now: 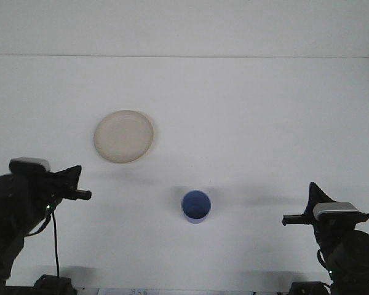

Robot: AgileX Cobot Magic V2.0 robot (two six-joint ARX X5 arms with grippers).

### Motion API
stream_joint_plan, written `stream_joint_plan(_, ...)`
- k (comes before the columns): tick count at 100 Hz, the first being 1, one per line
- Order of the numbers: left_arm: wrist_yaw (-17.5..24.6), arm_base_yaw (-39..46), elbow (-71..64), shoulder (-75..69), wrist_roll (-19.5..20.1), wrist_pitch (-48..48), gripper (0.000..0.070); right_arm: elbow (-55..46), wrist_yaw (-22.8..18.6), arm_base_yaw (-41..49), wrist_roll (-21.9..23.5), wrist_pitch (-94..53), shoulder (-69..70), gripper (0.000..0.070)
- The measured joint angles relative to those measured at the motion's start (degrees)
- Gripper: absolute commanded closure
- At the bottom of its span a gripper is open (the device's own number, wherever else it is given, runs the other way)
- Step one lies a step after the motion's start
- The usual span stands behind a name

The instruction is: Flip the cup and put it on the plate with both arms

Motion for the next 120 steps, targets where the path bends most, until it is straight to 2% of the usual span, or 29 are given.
stream_joint_plan(13, 2.64, -4.04, 5.92, 9.77, 1.31, -3.56, 0.0688, 0.0, 0.0, 0.0, 0.0, 0.0, 0.0, 0.07)
stream_joint_plan(31, 12.24, -11.1, 8.96, 17.86, 2.58, -3.08, 0.0686, 0.0, 0.0, 0.0, 0.02, 0.0, 0.0, 0.07)
stream_joint_plan(44, 12.94, -16.09, 8.94, 22.01, 3.28, -2.27, 0.0677, 0.0, 0.0, 0.0, 0.02, 0.0, 0.0, 0.07)
stream_joint_plan(50, 12.96, -18.27, 8.94, 23.26, 3.52, -1.27, 0.0601, 0.0, 0.0, 0.0, 0.02, 0.0, 0.0, 0.07)
stream_joint_plan(60, 12.98, -21.27, 8.94, 24.44, 3.91, 0.66, 0.0342, 0.0, 0.0, 0.0, 0.04, 0.0, 0.0, 0.07)
stream_joint_plan(65, 13.0, -22.45, 8.94, 24.92, 4.11, 1.79, 0.0266, 0.0, 0.0, 0.0, 0.02, 0.0, 0.0, 0.07)
stream_joint_plan(71, 13.0, -23.78, 8.94, 25.81, 4.28, 3.3, 0.0233, 0.0, 0.0, 0.0, 0.02, 0.0, 0.0, 0.07)
stream_joint_plan(110, 12.92, -33.03, 8.94, 33.33, 4.31, 6.47, 0.0218, 0.0, 0.0, 0.0, 0.44, -0.04, 0.0, 0.07)
stream_joint_plan(115, 12.09, -33.88, 8.94, 34.69, 4.31, 6.67, 0.0186, 0.0, 0.0, 0.0, 0.48, -0.04, 0.0, 0.07)
stream_joint_plan(120, 10.43, -34.58, 8.94, 35.85, 4.31, 7.04, 0.0184, 0.0, 0.0, 0.0, 0.48, -0.09, 0.0, 0.07)
